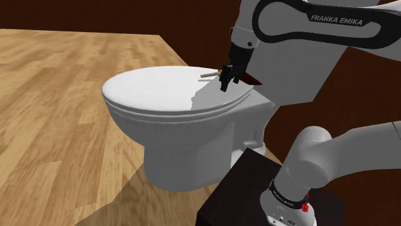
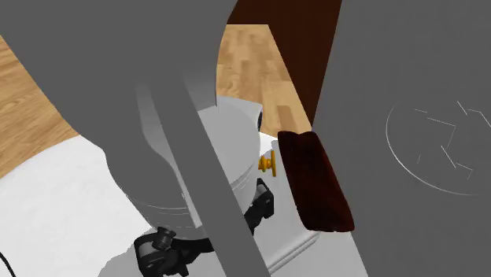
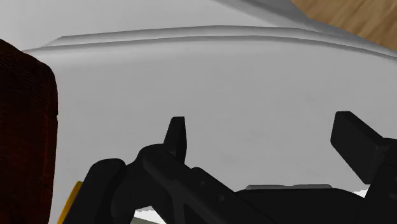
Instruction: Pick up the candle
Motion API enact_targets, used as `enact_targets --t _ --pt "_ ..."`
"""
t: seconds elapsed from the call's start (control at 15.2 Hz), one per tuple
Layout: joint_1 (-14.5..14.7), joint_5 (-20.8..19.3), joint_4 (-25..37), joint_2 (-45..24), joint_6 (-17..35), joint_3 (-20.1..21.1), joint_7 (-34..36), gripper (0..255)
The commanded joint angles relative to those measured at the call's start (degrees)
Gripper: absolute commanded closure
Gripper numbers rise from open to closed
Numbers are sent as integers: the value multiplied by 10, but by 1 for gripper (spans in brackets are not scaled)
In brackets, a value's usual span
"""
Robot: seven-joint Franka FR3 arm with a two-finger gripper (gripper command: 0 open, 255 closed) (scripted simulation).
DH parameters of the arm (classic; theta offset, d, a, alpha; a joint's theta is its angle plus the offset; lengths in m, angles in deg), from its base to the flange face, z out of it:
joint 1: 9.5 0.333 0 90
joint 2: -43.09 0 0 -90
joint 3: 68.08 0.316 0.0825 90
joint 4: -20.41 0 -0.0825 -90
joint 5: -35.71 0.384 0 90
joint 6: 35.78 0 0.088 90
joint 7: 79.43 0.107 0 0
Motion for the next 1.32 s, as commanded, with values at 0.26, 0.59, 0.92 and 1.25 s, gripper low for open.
enact_targets --t 0.26,0.59,0.92,1.25 --pt "6 -31 78 -84 -23 -52 -105 0" --pt "17 -54 198 -204 -56 -104 -234 0" --pt "23 -61 321 -317 -92 -139 -345 0" --pt "22 -63 273 -308 -53 -139 -340 0"
